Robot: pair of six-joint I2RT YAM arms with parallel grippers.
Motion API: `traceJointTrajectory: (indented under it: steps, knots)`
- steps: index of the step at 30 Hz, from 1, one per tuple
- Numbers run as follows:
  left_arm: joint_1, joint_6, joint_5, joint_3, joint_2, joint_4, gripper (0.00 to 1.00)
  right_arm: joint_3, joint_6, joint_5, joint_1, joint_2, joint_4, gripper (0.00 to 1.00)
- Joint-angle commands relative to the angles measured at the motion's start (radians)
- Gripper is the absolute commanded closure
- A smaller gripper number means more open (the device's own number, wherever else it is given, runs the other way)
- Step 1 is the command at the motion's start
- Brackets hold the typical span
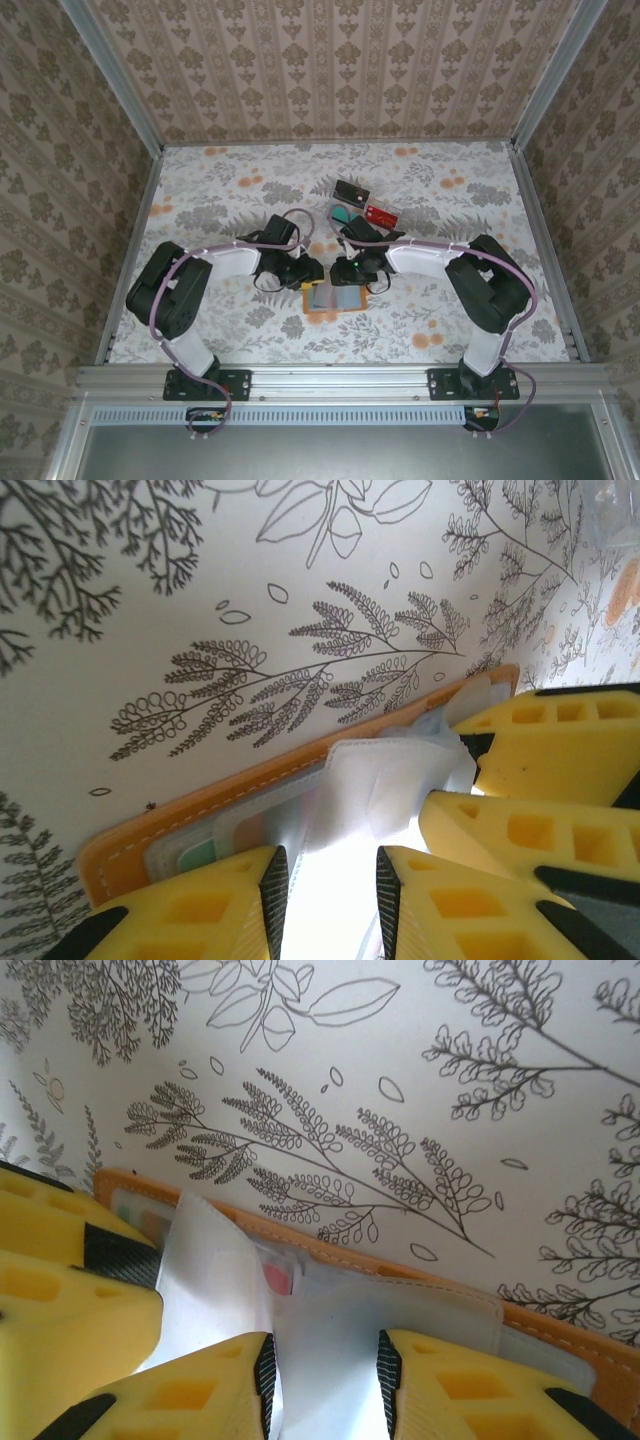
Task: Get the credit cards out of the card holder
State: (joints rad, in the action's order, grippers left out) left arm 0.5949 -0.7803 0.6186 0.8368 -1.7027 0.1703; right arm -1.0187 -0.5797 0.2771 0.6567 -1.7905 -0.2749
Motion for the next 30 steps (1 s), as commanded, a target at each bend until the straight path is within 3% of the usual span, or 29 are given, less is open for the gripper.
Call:
traceJointTrajectory:
  steps: [1,7,19,26,30]
  knots:
    - [0.006,0.042,0.018,0.008,-0.020,0.027,0.67,0.023,-0.014,0.042,-0.016,0.019,0.040,0.63]
    - [0.014,0.048,0.077,0.029,-0.012,0.004,0.68,0.051,-0.048,0.072,-0.035,0.028,0.088,0.63]
    - [0.026,0.040,0.095,0.030,-0.007,-0.044,0.74,0.090,-0.080,0.066,-0.058,0.093,0.112,0.64]
    - [0.028,0.023,0.083,0.008,0.016,-0.069,0.85,0.092,-0.120,0.044,-0.077,0.209,0.102,0.62]
    - [0.052,-0.015,0.126,0.003,0.020,-0.149,0.79,0.107,-0.154,0.024,-0.083,0.286,0.104,0.60]
